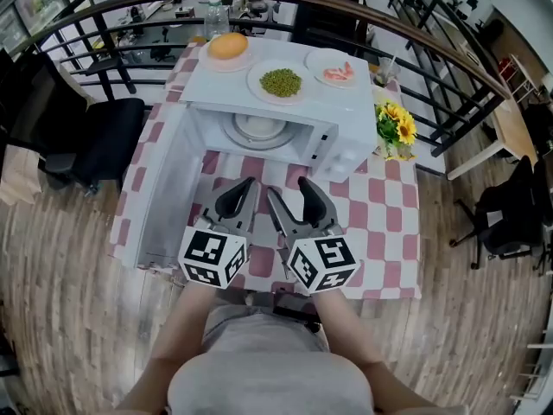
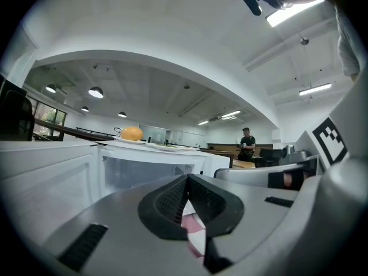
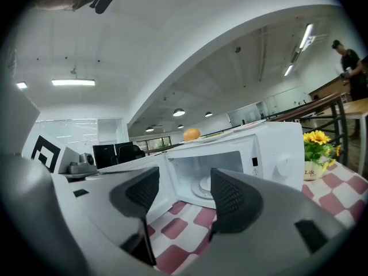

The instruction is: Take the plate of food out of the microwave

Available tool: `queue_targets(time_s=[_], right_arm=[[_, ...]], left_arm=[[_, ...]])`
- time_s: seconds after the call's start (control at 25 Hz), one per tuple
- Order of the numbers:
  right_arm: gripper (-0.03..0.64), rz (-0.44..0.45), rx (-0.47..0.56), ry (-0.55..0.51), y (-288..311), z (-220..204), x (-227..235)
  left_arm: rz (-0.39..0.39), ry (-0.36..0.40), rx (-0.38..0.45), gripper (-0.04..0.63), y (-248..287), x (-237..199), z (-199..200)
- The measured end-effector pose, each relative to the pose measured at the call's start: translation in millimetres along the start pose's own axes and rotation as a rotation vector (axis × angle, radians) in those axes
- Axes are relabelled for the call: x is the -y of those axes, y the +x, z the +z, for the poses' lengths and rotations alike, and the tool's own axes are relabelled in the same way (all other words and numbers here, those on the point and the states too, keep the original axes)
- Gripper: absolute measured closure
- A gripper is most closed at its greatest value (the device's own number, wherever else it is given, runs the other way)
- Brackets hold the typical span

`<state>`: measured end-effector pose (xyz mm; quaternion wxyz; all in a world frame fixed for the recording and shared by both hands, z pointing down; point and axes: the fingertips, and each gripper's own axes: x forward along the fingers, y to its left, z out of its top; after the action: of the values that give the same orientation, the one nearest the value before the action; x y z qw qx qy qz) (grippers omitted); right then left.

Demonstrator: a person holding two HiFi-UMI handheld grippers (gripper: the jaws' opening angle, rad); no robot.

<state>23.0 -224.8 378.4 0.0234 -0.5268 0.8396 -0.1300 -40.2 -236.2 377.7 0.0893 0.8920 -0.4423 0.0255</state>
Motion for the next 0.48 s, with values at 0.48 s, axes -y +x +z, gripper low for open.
queue_targets(time_s=[0.48], right_arm=[[0.267,-0.108,-0.043,0.141,42.0,-13.4,30.3]], left_arm=[[-0.055,0.009,-0.025,0.594,26.8,-28.0,0.9]])
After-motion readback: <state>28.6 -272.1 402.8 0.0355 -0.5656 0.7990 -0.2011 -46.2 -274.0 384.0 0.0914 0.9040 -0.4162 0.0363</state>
